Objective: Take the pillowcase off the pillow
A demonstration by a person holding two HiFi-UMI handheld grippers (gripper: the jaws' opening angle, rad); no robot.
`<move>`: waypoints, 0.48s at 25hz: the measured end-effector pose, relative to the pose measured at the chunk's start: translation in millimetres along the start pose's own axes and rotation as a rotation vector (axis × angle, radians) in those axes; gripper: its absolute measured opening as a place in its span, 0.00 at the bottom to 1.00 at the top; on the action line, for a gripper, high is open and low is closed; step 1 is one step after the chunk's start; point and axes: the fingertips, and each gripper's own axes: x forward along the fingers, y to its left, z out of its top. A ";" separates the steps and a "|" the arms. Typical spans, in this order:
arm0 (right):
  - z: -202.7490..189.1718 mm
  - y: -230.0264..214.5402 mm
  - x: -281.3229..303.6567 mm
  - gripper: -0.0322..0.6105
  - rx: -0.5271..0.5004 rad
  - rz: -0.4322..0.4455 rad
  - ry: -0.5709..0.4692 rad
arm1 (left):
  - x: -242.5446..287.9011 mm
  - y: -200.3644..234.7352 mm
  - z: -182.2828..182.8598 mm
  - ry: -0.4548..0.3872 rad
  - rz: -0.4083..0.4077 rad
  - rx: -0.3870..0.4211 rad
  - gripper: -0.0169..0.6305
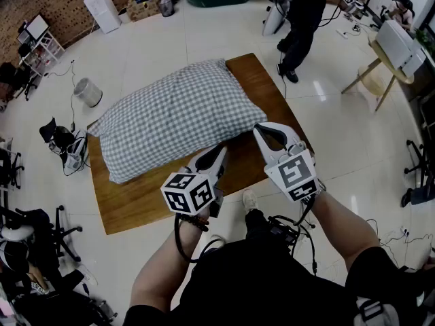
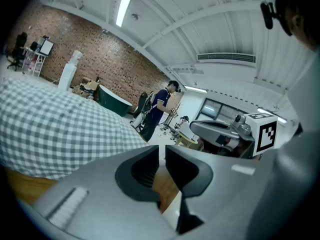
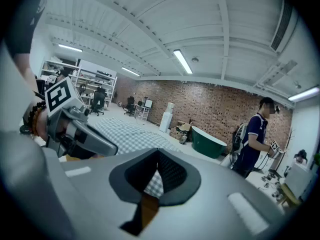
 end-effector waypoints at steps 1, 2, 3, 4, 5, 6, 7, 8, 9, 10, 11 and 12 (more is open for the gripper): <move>-4.8 -19.3 12.2 0.05 -0.003 0.006 0.003 | 19.8 7.9 2.3 0.002 0.001 -0.020 0.11; -9.3 -38.3 24.5 0.05 -0.006 0.012 0.005 | 39.2 15.8 4.4 0.004 0.001 -0.042 0.12; -13.5 -56.6 36.8 0.05 -0.009 0.018 0.008 | 57.8 23.3 6.2 0.006 -0.001 -0.066 0.14; -17.5 -73.4 48.8 0.05 -0.011 0.024 0.011 | 75.3 30.7 7.2 0.009 -0.004 -0.095 0.15; -21.7 -88.1 60.4 0.06 -0.011 0.030 0.013 | 91.0 37.8 6.6 0.012 -0.008 -0.128 0.18; -27.2 -100.1 70.9 0.06 -0.008 0.037 0.016 | 104.7 44.8 3.8 0.015 -0.011 -0.163 0.20; -34.0 -109.2 80.2 0.06 -0.004 0.045 0.019 | 116.0 51.6 -0.9 0.018 -0.010 -0.197 0.22; -41.9 -116.3 88.4 0.06 0.001 0.055 0.023 | 125.4 58.3 -6.6 0.020 -0.007 -0.230 0.24; -50.3 -122.1 95.6 0.06 0.007 0.066 0.028 | 133.6 64.7 -12.3 0.019 -0.002 -0.264 0.27; -58.8 -127.7 102.1 0.06 0.011 0.077 0.034 | 141.3 70.9 -17.7 0.017 0.003 -0.299 0.28; -67.2 -134.1 108.7 0.06 0.015 0.089 0.040 | 149.5 77.1 -22.3 0.015 0.010 -0.335 0.30; -75.2 -142.3 115.9 0.07 0.018 0.103 0.046 | 159.0 83.3 -26.1 0.012 0.018 -0.371 0.32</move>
